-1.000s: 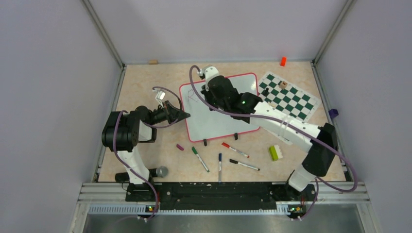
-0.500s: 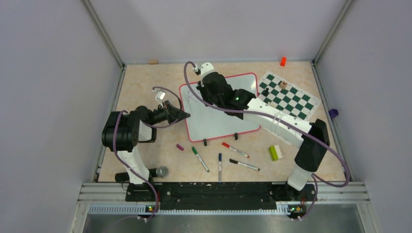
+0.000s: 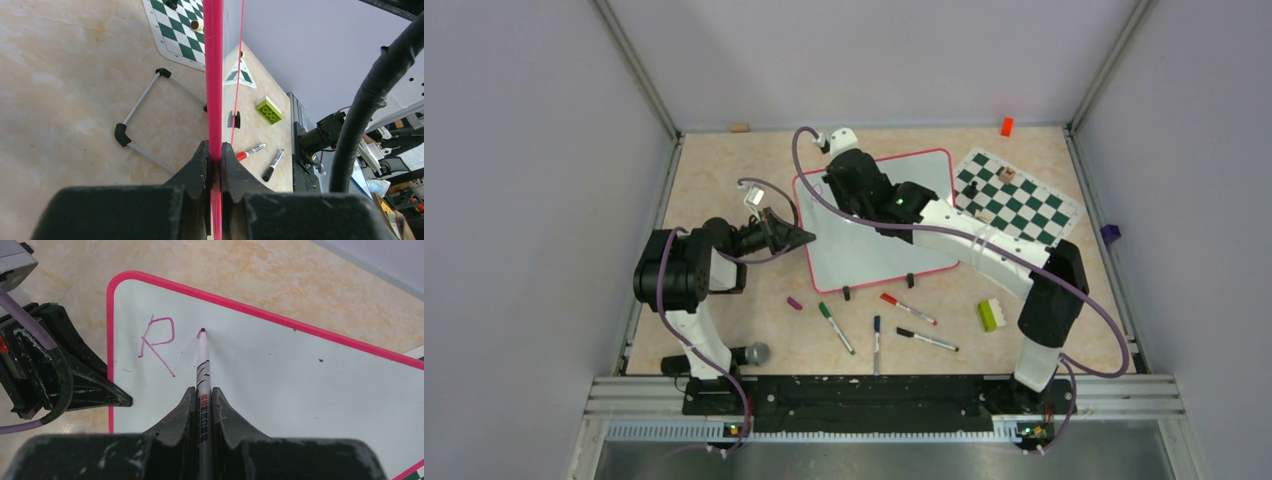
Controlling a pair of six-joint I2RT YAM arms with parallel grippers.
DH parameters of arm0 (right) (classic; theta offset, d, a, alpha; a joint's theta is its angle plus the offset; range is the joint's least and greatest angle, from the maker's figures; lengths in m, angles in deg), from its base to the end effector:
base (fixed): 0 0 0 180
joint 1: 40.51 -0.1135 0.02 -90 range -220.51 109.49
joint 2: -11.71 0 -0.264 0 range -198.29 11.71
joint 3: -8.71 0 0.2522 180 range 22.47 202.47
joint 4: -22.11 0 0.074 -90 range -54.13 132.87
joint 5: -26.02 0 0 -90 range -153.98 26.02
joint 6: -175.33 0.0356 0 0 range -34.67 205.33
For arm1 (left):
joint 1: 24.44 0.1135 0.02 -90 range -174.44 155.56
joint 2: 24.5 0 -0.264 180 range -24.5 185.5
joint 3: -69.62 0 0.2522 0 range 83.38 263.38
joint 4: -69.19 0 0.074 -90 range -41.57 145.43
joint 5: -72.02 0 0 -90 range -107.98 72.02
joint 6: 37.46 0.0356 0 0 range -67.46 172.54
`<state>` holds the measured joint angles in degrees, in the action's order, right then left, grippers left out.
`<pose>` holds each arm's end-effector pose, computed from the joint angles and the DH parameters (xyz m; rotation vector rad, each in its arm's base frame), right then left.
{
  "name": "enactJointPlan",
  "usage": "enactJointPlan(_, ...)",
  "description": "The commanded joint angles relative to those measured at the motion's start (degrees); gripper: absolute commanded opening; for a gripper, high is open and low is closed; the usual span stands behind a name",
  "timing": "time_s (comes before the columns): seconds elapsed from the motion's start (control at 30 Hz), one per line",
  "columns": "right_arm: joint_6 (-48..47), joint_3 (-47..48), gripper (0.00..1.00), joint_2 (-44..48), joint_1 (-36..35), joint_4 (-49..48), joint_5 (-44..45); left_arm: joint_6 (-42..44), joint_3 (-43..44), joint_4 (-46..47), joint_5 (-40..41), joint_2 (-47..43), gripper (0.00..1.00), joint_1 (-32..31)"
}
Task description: Write a sentence on the whiteboard
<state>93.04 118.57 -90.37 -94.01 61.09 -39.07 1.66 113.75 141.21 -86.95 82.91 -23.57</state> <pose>0.2595 0.3255 0.3507 -0.5625 1.9878 0.1984 0.2986 -0.0287 0.1533 0.3835 1.6874 -1.5064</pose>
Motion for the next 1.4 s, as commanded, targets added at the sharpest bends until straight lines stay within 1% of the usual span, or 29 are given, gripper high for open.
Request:
enactJointPlan(0.0, -0.3, -1.1, 0.0, 4.3, 0.8, -2.7, -0.9, 2.8, 0.0, 7.0, -1.8, -0.4, 0.0, -0.6)
enactJointPlan(0.2, 0.0, -4.2, 0.0, 9.4, 0.8, -4.0, -6.0, 2.8, 0.0, 7.0, -1.7, -0.4, 0.0, -0.6)
enactJointPlan(0.33, 0.2, -6.0, 0.0, 10.5, 0.8, -3.6, -6.6, 2.9, 0.0, 7.0, -1.8, -0.5, 0.0, -0.6)
enactJointPlan(0.57, 0.8, -6.4, 0.0, 8.3, 0.8, -2.4, -6.8, 2.9, 0.0, 7.0, -1.8, -0.5, 0.0, -0.6)
enactJointPlan(1.0, 0.7, -5.8, 0.0, 3.0, 0.8, -2.5, -4.0, 2.9, 0.0, 7.0, -1.7, -0.5, 0.0, -0.6)
enactJointPlan(1.2, 0.6, -7.1, 0.0, 3.5, 0.8, -2.4, -3.8, 2.9, 0.0, 7.0, -1.7, -0.4, 0.0, -0.6)
enactJointPlan(1.37, 1.4, -10.2, 0.0, 5.1, 0.8, -2.4, -4.7, 2.9, -0.1, 7.0, -1.7, -0.5, 0.0, -0.6)
